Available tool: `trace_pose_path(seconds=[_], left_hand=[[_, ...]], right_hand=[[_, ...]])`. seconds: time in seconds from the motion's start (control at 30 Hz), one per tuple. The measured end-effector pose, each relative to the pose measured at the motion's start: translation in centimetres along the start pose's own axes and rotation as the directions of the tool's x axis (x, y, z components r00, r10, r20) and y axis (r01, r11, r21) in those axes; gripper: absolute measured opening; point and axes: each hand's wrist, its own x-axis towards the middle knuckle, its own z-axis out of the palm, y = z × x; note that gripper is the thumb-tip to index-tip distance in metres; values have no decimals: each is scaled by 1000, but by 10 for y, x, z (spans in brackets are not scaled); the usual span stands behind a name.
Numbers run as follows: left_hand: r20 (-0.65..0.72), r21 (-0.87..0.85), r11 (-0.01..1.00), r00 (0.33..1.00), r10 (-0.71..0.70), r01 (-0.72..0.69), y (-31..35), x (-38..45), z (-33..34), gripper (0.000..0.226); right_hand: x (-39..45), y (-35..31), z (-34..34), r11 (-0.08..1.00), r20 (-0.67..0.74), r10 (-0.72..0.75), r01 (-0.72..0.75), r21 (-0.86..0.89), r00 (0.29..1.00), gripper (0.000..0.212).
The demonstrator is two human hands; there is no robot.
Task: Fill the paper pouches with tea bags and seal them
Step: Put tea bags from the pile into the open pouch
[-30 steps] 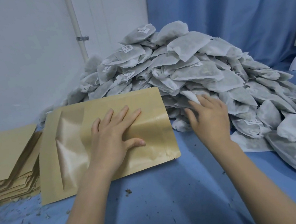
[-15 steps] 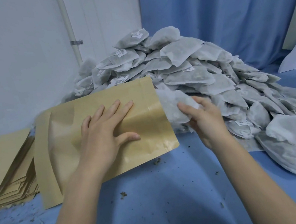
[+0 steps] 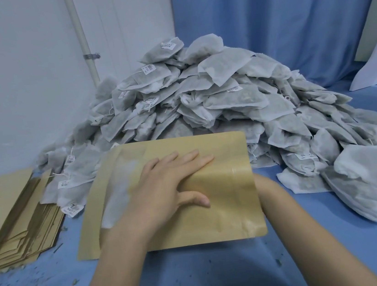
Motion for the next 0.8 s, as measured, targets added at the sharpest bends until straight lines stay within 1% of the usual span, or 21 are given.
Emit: trace_pose_path(seconds=[0.03, 0.07, 0.1, 0.13, 0.17, 0.2, 0.23, 0.27, 0.3, 0.33, 0.37, 0.43, 0.47, 0.5, 0.53, 0.6, 0.63, 0.67, 0.7, 0.77, 0.8], left_hand=[[15, 0, 1000, 1000, -1, 1, 4, 1, 2, 76], [17, 2, 1000, 1000, -12, 12, 6, 1, 2, 75], [4, 12, 1000, 1000, -28, 28, 7, 0, 2, 74], [-26, 31, 998, 999, -47, 47, 5, -2, 0, 73], [-60, 58, 996, 996, -66, 69, 3, -3, -2, 73], [-91, 94, 991, 992, -85, 94, 0, -5, -3, 72], [-115, 131, 985, 988, -101, 116, -2, -5, -5, 71], [-132, 161, 977, 984, -116, 137, -3, -5, -7, 71], [-144, 179, 972, 981, -130, 155, -2, -4, -9, 71], [-156, 186, 968, 978, -140, 168, -1, -2, -11, 71], [-174, 179, 968, 974, -145, 176, 0, -1, -14, 70], [-226, 126, 977, 964, -140, 172, 4, 1, -21, 67], [-250, 95, 982, 959, -134, 162, 7, 2, -24, 64], [-264, 78, 985, 956, -132, 157, 9, 3, -26, 63], [-261, 83, 983, 956, -136, 163, 11, 3, -28, 63], [-223, 154, 968, 962, -161, 197, 12, 4, -30, 65], [-200, 194, 956, 963, -179, 218, 11, 4, -29, 67], [-177, 221, 945, 963, -203, 240, 9, 3, -28, 68], [-157, 232, 936, 960, -232, 264, 6, 1, -26, 70], [-128, 220, 926, 950, -286, 308, 0, -3, -21, 72], [-122, 210, 923, 945, -303, 323, -2, -5, -18, 73]], right_hand=[[3, 1, -1, 999, -66, -32, 29, -39, 997, 28], [3, 1, -1, 997, -131, -56, 49, -52, 990, 14], [4, 0, -1, 998, -196, -66, 62, -30, 978, 12], [5, 0, -3, 997, -270, -67, 76, 23, 961, 23], [5, 1, -5, 993, -356, -78, 105, 56, 931, 28], [4, 2, -9, 989, -454, -116, 147, 34, 883, 26], [3, 2, -14, 986, -558, -147, 164, -20, 817, 17], [2, 4, -20, 990, -661, -131, 129, -52, 739, 8], [3, 8, -26, 997, -740, -81, 62, -53, 667, 6], [6, 13, -31, 999, -788, -31, -7, -44, 615, 16], [10, 18, -34, 997, -800, 11, -67, -37, 600, 28], [19, 25, -36, 988, -764, 61, -149, -46, 642, 46], [24, 26, -36, 987, -745, 85, -160, -30, 662, 52], [29, 27, -37, 991, -740, 106, -136, 20, 664, 54], [33, 27, -38, 991, -751, 132, -89, 98, 647, 53], [37, 27, -39, 969, -805, 206, -3, 246, 557, 44], [37, 28, -39, 959, -825, 228, 29, 283, 516, 37], [34, 28, -39, 951, -835, 234, 62, 303, 499, 31], [31, 31, -38, 942, -835, 229, 103, 320, 500, 25], [22, 34, -36, 909, -818, 216, 197, 368, 533, 17], [15, 37, -35, 884, -806, 212, 243, 399, 553, 18]])
